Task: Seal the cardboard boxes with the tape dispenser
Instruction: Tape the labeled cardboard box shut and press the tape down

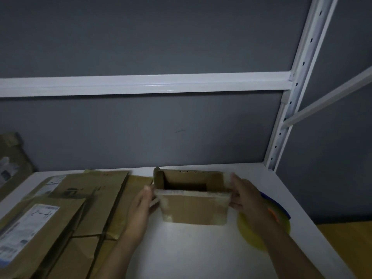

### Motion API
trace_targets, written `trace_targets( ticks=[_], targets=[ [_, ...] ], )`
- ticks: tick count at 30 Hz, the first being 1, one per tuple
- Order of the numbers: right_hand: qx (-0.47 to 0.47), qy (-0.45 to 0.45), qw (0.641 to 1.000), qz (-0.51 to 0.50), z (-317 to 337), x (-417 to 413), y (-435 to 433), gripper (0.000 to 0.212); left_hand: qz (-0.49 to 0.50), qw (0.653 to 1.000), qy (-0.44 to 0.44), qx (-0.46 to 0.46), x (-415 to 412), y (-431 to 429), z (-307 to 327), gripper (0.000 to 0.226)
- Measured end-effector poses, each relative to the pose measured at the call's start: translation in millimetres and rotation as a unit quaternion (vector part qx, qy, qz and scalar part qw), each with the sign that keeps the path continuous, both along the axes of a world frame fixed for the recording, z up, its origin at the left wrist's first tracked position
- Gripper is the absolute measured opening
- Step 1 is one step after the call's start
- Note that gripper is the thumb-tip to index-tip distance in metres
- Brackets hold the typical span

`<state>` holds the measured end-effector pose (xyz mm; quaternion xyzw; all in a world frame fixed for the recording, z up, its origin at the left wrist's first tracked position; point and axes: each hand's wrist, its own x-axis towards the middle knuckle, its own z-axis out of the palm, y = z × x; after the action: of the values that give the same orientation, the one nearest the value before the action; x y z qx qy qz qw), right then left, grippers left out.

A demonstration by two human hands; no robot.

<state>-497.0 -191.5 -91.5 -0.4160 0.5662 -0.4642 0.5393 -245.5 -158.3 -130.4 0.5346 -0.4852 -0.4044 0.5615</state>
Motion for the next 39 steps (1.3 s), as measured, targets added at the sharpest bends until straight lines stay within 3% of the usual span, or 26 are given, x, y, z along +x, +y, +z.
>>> trace_targets(
  ticks=[3, 6, 10, 12, 15, 17, 18, 21, 25, 29, 32, 34, 36, 39],
  targets=[
    [0.001, 0.110, 0.992, 0.063, 7.5, -2.0, -8.8, 0.063, -0.004, 0.999, 0.021, 0.032, 1.2, -5.5, 22.9, 0.065],
    [-0.020, 0.166, 0.982, 0.084, 10.9, 1.4, -14.6, 0.062, -0.023, 0.997, -0.053, 0.045, 1.0, -13.4, 37.3, 0.050],
    [-0.050, 0.253, 0.960, 0.113, 6.9, 0.5, -21.3, 0.076, -0.053, 0.987, -0.132, 0.080, 12.9, -23.1, 36.0, 0.071],
    [-0.039, 0.338, 0.929, 0.145, 6.7, 1.7, -26.3, 0.088, -0.067, 0.981, -0.166, 0.079, 13.5, -23.8, 37.6, 0.083],
    [-0.023, 0.506, 0.846, 0.168, 13.4, 10.2, -34.3, 0.109, -0.087, 0.966, -0.234, 0.070, 7.8, -21.5, 42.1, 0.096],
    [-0.019, 0.562, 0.808, 0.174, 18.4, 17.2, -36.7, 0.107, -0.077, 0.956, -0.274, 0.065, 3.6, -21.6, 44.0, 0.101],
    [-0.023, 0.564, 0.807, 0.175, 19.2, 19.9, -37.5, 0.099, -0.069, 0.954, -0.283, 0.065, 1.9, -21.7, 43.9, 0.102],
    [-0.047, 0.493, 0.852, 0.169, 19.4, 19.5, -35.6, 0.064, -0.057, 0.957, -0.280, 0.045, -0.6, -21.5, 39.9, 0.104],
    [-0.070, 0.273, 0.952, 0.118, 25.0, 4.9, -17.5, 0.051, -0.061, 0.980, -0.187, 0.001, 1.1, -27.8, 30.9, 0.102],
    [-0.146, 0.235, 0.955, 0.107, 23.9, -5.4, -1.7, 0.027, -0.113, 0.985, -0.127, -0.042, 6.8, -33.1, 27.1, 0.086],
    [-0.159, 0.202, 0.956, 0.138, 15.7, -16.0, -4.0, 0.017, -0.257, 0.954, -0.148, -0.036, 21.6, -34.8, 30.6, 0.113],
    [-0.122, 0.124, 0.966, 0.192, 10.5, -26.7, -8.3, 0.029, -0.319, 0.932, -0.172, 0.002, 33.8, -38.0, 30.6, 0.127],
    [-0.095, 0.069, 0.957, 0.266, 5.2, -40.4, -13.5, 0.060, -0.324, 0.927, -0.181, 0.055, 40.6, -42.0, 26.3, 0.132],
    [-0.090, 0.061, 0.934, 0.340, 2.5, -48.2, -14.0, 0.085, -0.263, 0.941, -0.204, 0.052, 36.4, -46.4, 22.1, 0.118]
  ],
)
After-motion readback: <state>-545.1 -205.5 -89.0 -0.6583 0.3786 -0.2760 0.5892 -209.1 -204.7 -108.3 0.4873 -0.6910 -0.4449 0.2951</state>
